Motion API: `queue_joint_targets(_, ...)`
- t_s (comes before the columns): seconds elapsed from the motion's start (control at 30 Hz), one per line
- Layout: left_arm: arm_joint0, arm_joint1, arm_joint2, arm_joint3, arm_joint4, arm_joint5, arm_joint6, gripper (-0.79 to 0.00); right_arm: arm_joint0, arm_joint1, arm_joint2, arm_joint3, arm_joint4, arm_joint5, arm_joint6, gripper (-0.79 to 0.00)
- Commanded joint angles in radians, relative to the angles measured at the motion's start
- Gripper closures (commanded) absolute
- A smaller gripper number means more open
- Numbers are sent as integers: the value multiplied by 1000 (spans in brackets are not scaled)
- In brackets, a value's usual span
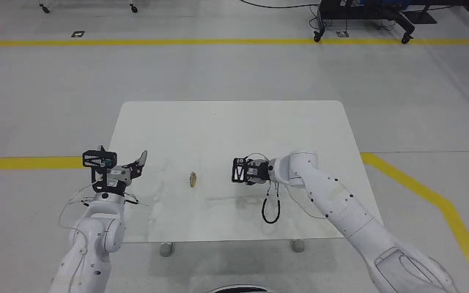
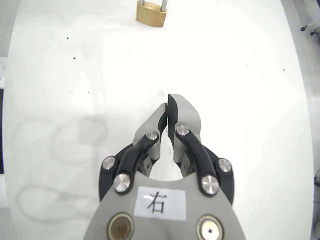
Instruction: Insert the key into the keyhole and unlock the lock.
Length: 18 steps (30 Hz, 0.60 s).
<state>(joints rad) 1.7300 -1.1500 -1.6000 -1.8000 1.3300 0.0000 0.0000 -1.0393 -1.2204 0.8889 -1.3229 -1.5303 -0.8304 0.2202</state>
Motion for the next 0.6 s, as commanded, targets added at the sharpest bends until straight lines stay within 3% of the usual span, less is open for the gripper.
queue_joint_targets(0.0,0,0,0,0,0,0,0,-785,-30,14,40,-35,-4,5,-30,0)
queue_joint_targets(0.17,0,0,0,0,0,0,0,-785,-95,40,125,-89,11,12,-125,0)
queue_joint_targets(0.27,0,0,0,0,0,0,0,-785,-121,46,172,-73,108,3,-229,0)
queue_joint_targets(0.57,0,0,0,0,0,0,0,-785,-107,53,223,65,451,-182,-425,0)
